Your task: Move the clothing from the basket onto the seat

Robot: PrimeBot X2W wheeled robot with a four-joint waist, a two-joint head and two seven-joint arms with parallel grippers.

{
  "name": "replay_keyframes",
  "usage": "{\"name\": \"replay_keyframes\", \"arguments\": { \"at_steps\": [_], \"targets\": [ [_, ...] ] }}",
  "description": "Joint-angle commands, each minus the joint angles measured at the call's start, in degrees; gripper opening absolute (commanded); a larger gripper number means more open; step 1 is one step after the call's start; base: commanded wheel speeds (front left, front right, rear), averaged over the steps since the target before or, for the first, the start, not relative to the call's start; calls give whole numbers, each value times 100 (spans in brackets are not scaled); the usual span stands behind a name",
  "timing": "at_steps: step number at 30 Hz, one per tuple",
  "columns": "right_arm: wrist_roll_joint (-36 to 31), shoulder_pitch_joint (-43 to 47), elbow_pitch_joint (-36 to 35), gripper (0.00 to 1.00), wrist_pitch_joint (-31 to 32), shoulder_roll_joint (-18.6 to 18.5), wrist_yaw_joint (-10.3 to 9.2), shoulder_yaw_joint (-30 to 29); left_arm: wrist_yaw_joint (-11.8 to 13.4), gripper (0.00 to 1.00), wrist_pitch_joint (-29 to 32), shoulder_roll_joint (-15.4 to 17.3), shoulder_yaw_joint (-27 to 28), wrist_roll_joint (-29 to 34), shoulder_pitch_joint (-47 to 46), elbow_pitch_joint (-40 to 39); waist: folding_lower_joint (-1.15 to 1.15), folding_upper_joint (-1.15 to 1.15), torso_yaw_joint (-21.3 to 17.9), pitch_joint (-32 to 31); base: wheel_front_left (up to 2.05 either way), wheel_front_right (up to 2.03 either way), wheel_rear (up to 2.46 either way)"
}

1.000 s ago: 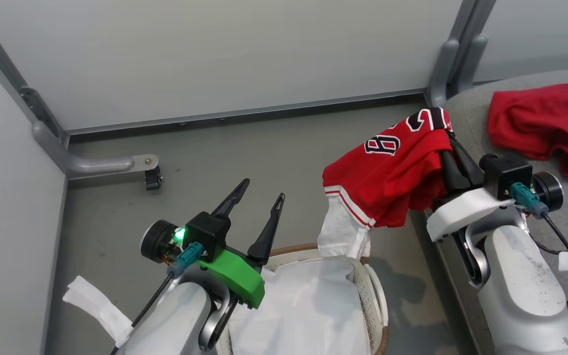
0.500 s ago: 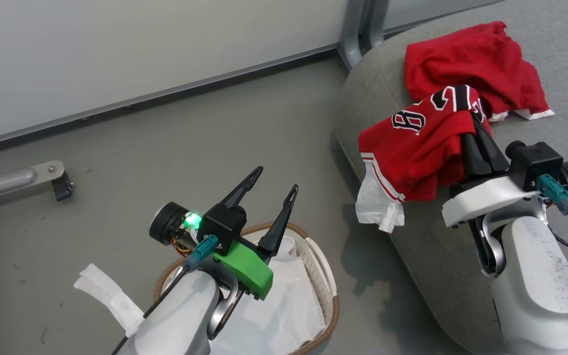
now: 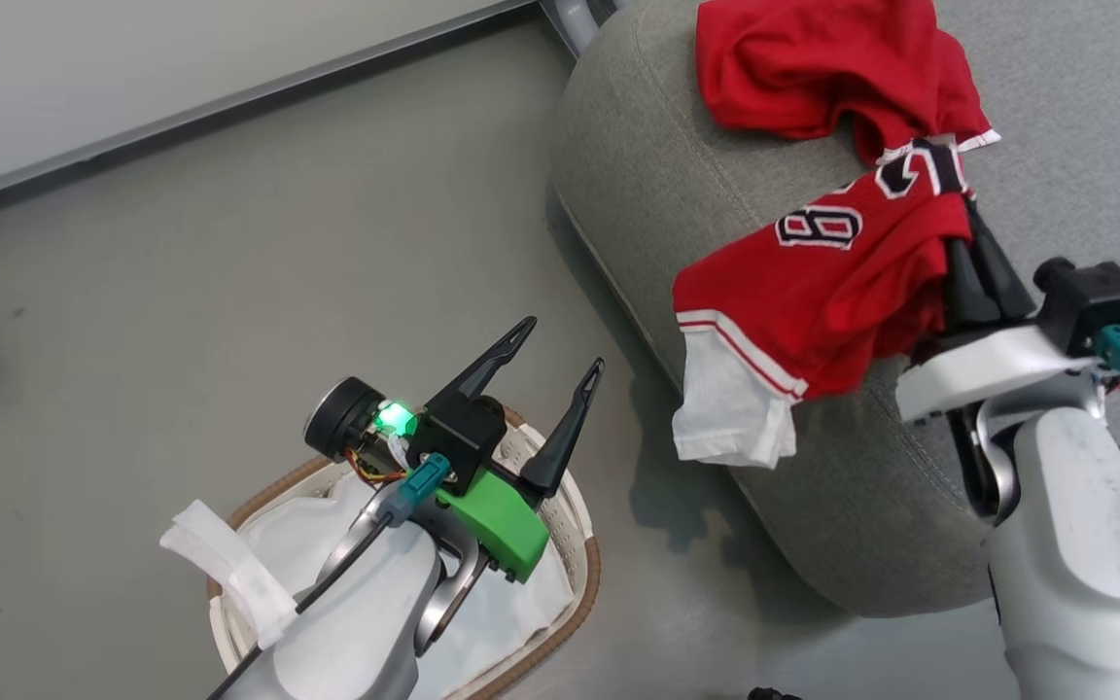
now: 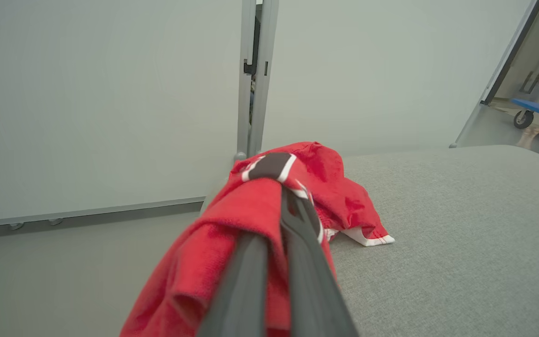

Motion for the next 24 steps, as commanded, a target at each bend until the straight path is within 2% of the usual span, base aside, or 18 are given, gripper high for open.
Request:
{"name": "replay_keyframes", "arguments": {
  "at_steps": [1, 7, 13, 20, 24],
  "targets": [
    [-112, -195, -32, 0, -29, -12, -6, -72, -13, 100, -4, 64, 8, 16, -69, -36, 0, 51, 48, 92, 0, 0, 0],
    [-675, -889, -93, 0, -29, -68, -6, -651, -21, 100, -4, 70, -40, 57, -68, -163, 0, 51, 382, 200, 0, 0, 0],
    [-1052, -1736, 94, 0, -29, -793, -6, -1249, -26, 100, -4, 46, -110, 115, -137, -279, 0, 51, 832, 383, 0, 0, 0],
    [-1228, -2344, 563, 0, -29, -1718, -6, -2272, -29, 100, -4, 49, -229, 205, -288, -466, 0, 51, 1370, 724, 0, 0, 0],
    [-1378, -2322, 932, 0, -29, -1920, -6, -2795, -30, 100, -4, 76, -310, 245, -387, -568, 0, 51, 1569, 964, 0, 0, 0]
  ]
}}
